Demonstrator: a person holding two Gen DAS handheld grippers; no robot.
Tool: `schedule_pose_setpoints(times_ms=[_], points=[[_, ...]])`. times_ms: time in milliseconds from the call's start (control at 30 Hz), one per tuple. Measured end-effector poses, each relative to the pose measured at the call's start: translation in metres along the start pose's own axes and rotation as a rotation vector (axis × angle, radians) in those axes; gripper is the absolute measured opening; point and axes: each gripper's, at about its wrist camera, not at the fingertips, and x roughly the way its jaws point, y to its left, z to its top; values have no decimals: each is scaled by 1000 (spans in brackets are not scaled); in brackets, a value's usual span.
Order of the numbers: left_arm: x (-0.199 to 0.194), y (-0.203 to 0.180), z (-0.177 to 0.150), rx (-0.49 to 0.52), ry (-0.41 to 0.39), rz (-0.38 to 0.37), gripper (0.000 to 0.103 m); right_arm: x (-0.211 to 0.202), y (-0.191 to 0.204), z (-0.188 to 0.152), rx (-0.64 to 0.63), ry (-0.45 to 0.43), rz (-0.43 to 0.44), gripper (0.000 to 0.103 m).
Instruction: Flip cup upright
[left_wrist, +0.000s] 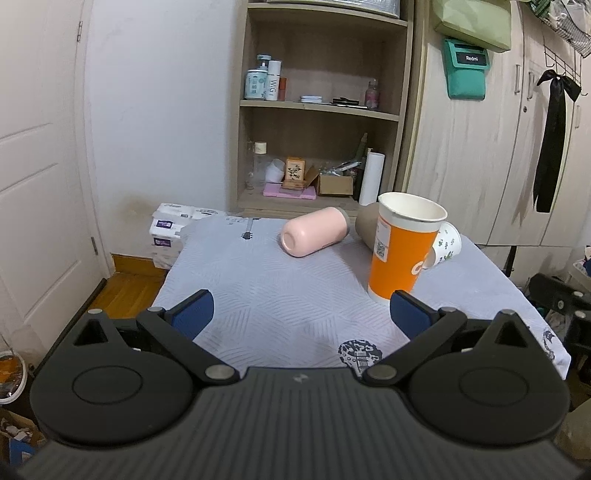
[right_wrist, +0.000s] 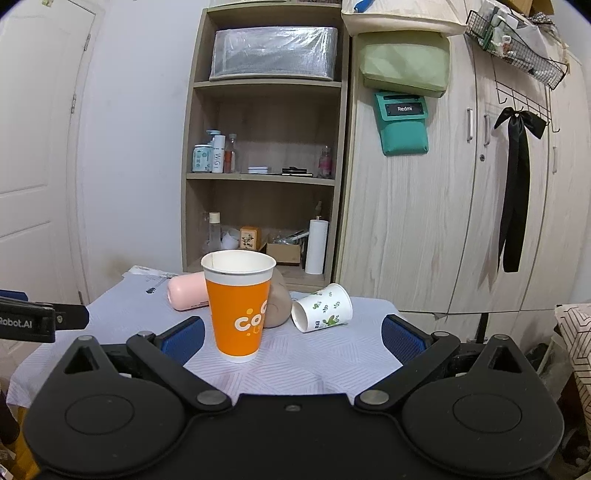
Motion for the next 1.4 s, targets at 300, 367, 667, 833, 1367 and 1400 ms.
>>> schedule_pose_setpoints(times_ms=[300, 367, 667, 833, 1367, 1400], points=[[-4, -4, 0, 8, 13, 21, 103, 0, -1, 0, 14, 0, -16, 103], [-3, -4, 0, 11, 23, 26, 103, 0, -1, 0, 15, 2, -19, 103], [1, -3, -2, 17, 49, 42, 103, -1, 0, -1, 12, 3, -29, 103], [4, -7, -4, 37, 64, 50, 103, -2, 1, -2, 5, 6, -26, 103], [-1, -3, -5, 33, 33, 61, 103, -2, 5, -1, -4, 12, -42, 103], [-1, -3, -5, 29, 36, 57, 103, -2, 5, -1, -6, 12, -43, 103]])
